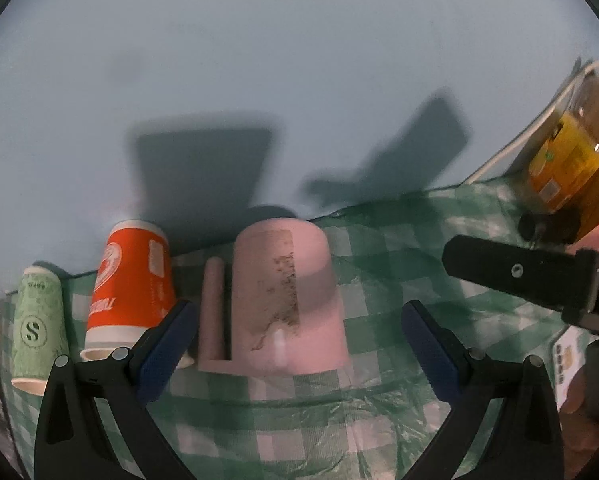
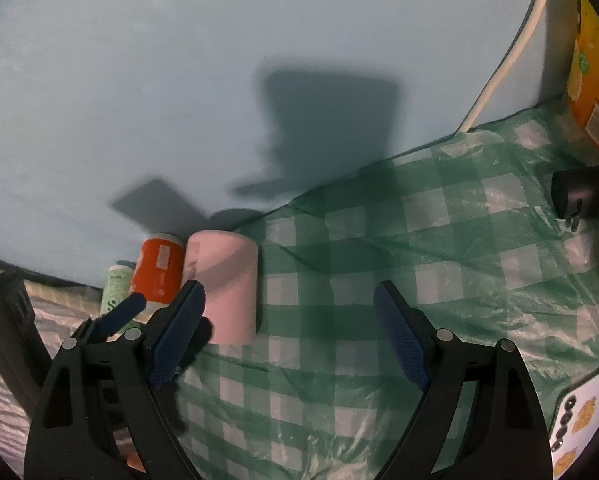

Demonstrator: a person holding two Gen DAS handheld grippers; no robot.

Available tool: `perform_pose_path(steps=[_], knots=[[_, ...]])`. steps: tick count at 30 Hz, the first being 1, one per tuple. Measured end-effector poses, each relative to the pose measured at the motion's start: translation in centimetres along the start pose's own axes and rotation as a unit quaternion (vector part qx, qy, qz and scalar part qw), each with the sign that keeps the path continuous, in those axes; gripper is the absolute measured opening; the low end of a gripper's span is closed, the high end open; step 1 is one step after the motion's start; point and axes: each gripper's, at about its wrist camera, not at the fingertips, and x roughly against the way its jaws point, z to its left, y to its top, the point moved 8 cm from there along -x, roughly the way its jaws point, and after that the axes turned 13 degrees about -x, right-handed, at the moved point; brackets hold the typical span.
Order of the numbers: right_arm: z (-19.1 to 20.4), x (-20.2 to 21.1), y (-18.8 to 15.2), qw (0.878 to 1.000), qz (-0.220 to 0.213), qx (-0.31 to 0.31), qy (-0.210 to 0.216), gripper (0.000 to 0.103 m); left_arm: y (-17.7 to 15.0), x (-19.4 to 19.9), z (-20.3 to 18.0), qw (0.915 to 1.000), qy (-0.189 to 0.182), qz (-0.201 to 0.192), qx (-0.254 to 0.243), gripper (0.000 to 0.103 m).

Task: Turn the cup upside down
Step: 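Move the left tool to the pink mug and close it on the body, then lift the pink mug with the left tool and rotate it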

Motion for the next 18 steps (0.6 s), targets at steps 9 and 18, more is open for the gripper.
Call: perform_pose_path(steps=[9,18], knots=[[-1.7,-1.3,1.0,1.0,-0.002,-0.015,-0.013,0.086,0.5,-3.6,0.3,0.9991,-0.007,0.037,0.017,0.091],[-1.8,-2.3,0.4,1.0,0.003,-0.015,-0.015,0.086,0.2,-7.2,0.9,0.9962,-0.025,0.08,0.024,0.074]])
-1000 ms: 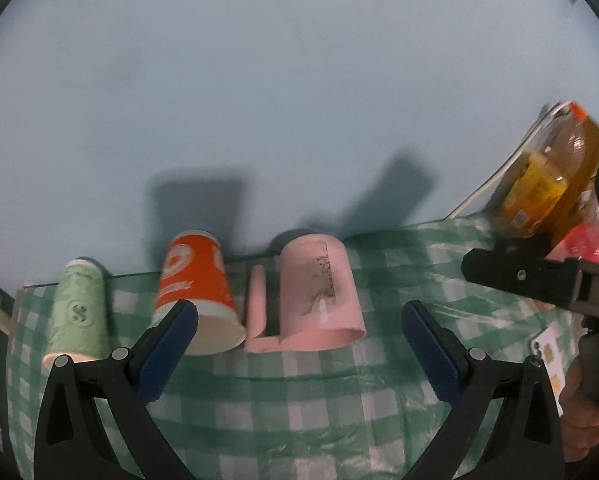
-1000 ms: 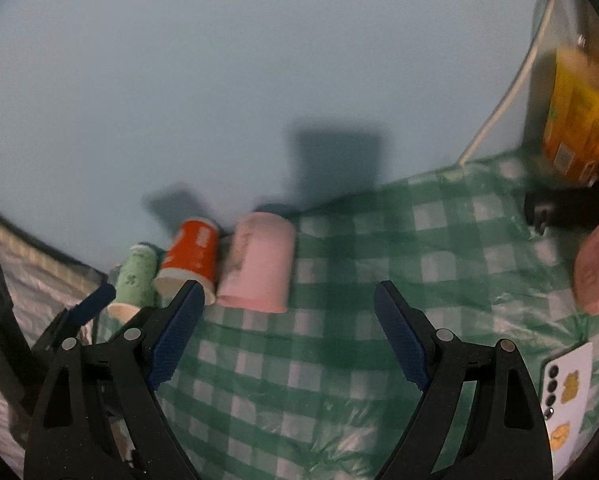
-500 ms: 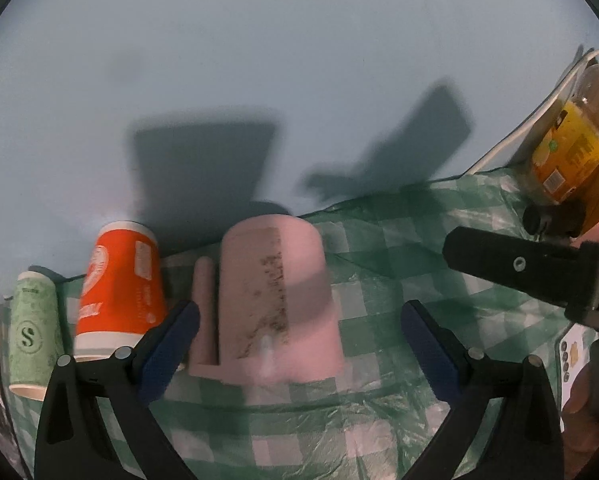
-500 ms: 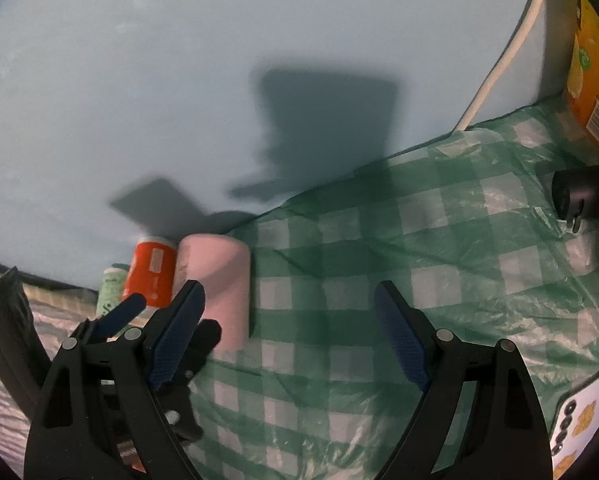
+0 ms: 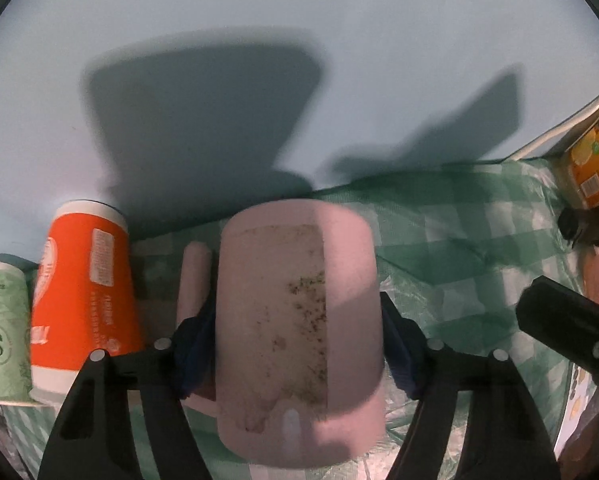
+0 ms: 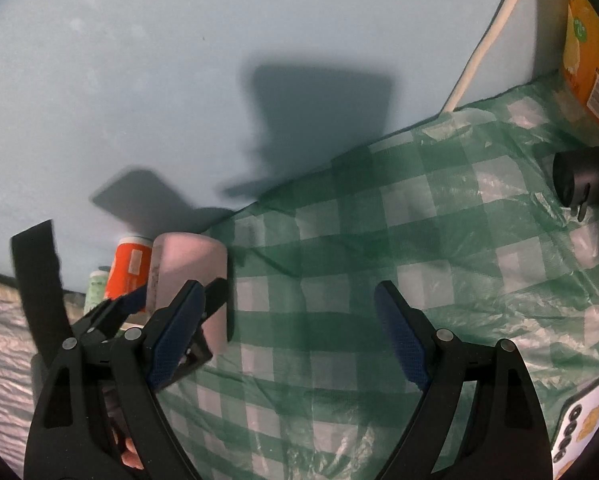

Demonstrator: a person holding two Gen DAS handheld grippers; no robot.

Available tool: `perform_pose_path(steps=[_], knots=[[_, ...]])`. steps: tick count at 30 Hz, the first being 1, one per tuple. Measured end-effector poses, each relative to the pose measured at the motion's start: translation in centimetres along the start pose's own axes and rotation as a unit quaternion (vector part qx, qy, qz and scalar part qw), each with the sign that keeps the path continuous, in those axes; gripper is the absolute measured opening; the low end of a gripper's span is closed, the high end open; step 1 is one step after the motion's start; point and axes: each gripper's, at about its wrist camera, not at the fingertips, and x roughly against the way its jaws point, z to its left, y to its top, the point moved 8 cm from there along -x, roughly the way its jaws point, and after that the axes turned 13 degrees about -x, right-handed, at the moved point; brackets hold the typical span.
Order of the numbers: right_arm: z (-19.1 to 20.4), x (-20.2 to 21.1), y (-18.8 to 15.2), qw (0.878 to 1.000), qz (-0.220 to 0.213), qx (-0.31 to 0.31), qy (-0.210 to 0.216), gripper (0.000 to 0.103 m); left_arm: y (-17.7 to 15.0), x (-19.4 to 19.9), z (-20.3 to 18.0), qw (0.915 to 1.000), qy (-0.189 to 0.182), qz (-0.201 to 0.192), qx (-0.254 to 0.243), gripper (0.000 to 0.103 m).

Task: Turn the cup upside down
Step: 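Lift the pink mug with the left tool and rotate it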

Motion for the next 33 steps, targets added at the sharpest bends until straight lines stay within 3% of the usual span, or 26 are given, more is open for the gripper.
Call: perform_pose_path(steps=[8,18,24,33], knots=[[0.5,0.0,-1.0,1.0,-0.002,0.016,0.002,0.086,-0.1,0.5,-0.3,0.9998,-0.006,-0.012,-0.015,0.074],[1.0,3.9,-2.7,0.999,-0.028,0.041,0.014,0.086,-3.7,7.0,-2.8,0.9969,-0.023,-0.055,-0.052,0.074],[2.3,5.5,-6.5,0.997,-0.022,0.07,0.031,0.086,-8.8,9.2,-4.7,0.9951,-0.029,-0.076,-0.057,0.074],[4.6,5.1,-13.9,0.991,0.008,0.127,0.046,0.086,-16.6,10.7,-2.7,0.9953,-0.036,-0.084,-0.032,0.074]])
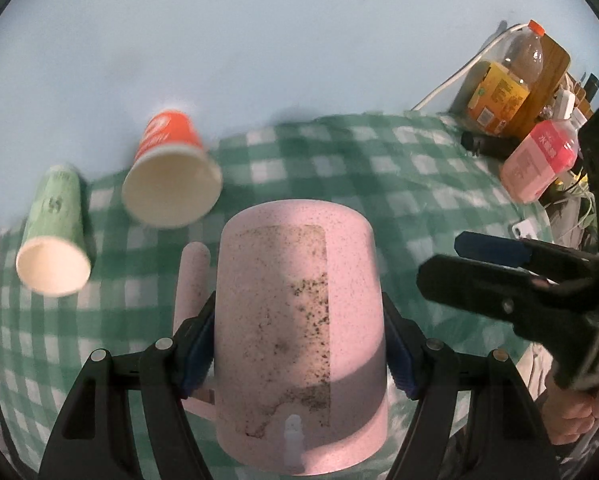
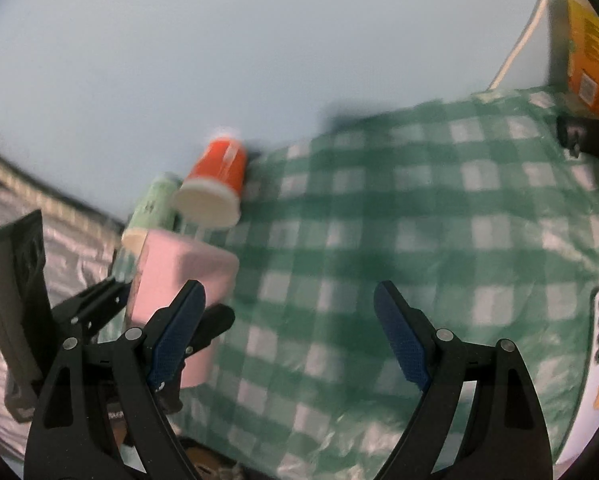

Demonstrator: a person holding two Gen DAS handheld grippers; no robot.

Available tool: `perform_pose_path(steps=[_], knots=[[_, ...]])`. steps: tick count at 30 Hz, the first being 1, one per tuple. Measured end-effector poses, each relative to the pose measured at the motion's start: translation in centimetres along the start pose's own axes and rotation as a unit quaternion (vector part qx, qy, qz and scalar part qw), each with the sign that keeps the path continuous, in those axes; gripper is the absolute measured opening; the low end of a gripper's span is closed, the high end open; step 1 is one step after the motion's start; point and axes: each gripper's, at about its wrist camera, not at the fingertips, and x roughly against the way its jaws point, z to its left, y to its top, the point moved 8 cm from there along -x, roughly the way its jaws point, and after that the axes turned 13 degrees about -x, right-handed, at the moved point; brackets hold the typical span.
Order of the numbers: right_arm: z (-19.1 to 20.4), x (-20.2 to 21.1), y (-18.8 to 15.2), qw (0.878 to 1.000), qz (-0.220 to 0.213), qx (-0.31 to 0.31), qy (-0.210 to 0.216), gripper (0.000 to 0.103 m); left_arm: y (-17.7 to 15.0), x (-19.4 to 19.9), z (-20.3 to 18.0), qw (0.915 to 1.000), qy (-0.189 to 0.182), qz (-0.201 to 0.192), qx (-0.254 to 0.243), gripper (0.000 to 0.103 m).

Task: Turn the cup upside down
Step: 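Lift the pink mug with the left tool and rotate it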

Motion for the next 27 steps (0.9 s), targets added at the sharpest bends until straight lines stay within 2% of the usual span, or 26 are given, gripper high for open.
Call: perform_pose_path(steps=[4,12,23,27], knots=[[1.1,-0.8,-2.2,1.0,0.014,0.015,0.003,0.086,-2.6,0.4,1.1,0.9998,-0.003,0.007,0.016,0.074],[1.3,-2.4,-4.4,0.999,0.03,0.014,-0.006,0.086,-5.2,-1.9,2.1,0.9987,-0.012,0.031,0.038,0.074],[0.5,-4.0,-4.7,0.999,0.045,0.002,-0.011,0.086,-5.1,-2.9,2.4,0.9978,-0.027,0.041,0.045,0.074],[0.9,-4.0,-4.7,0.999,0.044,0.003,-0.008,0.086,-4.9,-1.9,3.0,0.9979,-0.024,0.036,0.049,0.081]])
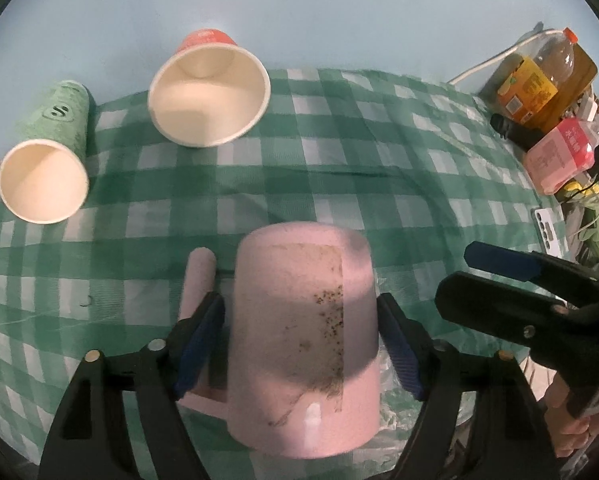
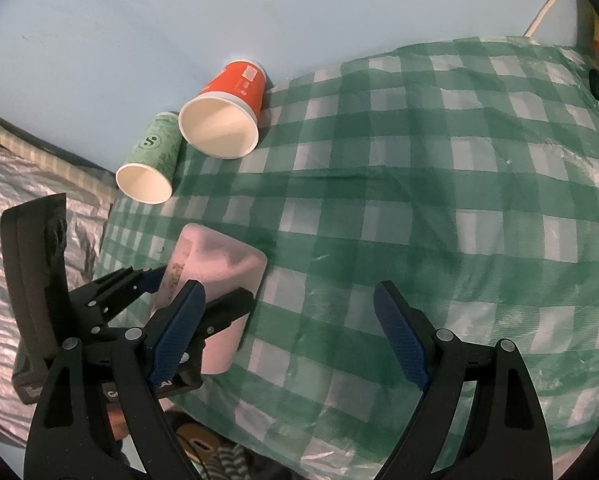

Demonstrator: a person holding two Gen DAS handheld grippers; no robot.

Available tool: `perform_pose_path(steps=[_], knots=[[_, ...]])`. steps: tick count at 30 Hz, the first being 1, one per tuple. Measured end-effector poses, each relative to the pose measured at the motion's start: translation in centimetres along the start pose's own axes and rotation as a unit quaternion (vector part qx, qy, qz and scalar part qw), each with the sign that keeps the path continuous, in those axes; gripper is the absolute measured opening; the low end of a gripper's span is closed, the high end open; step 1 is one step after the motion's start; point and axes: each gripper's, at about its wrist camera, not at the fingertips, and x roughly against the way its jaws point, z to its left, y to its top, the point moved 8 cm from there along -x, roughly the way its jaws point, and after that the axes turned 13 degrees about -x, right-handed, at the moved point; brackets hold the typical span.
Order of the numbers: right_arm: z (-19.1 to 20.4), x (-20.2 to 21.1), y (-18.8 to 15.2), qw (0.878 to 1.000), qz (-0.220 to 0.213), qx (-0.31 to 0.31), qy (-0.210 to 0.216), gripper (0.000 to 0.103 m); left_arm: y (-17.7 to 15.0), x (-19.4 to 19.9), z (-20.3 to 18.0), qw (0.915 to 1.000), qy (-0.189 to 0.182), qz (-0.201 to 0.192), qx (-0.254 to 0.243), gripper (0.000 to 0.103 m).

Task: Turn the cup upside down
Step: 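Lift the pink mug with the left tool and rotate it, then close the right tool on the pink mug while the left tool releases it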

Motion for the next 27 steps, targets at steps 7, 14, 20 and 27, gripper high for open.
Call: perform_pose_path(steps=[7,14,20,27], knots=[[1.7,1.0,0.2,1.0,-0.003,0.002,0.013,0.086,-0.4,3.9,0.4,0.9995,0.01,-0.026,-0.016,0.082],[4.3,0.2,-0.5,1.0,0.01,0.009,0.017,0.086,-2.1,7.2,2.1,0.9979,0.024,-0.059,-0.011,0.089],[5.9,-2.6,-1.5,0.999,0.04,0.005,0.012,0.086,-3.6,7.6,4.4,0.9975,0.033,-0.063,0.008,0.089],[6.1,-5.3,-1.2,0.999,0.04,-0.018,-0.019,0.086,-4.3,7.1,7.2,0.9958,0.037,-0.075,0.038,0.089]])
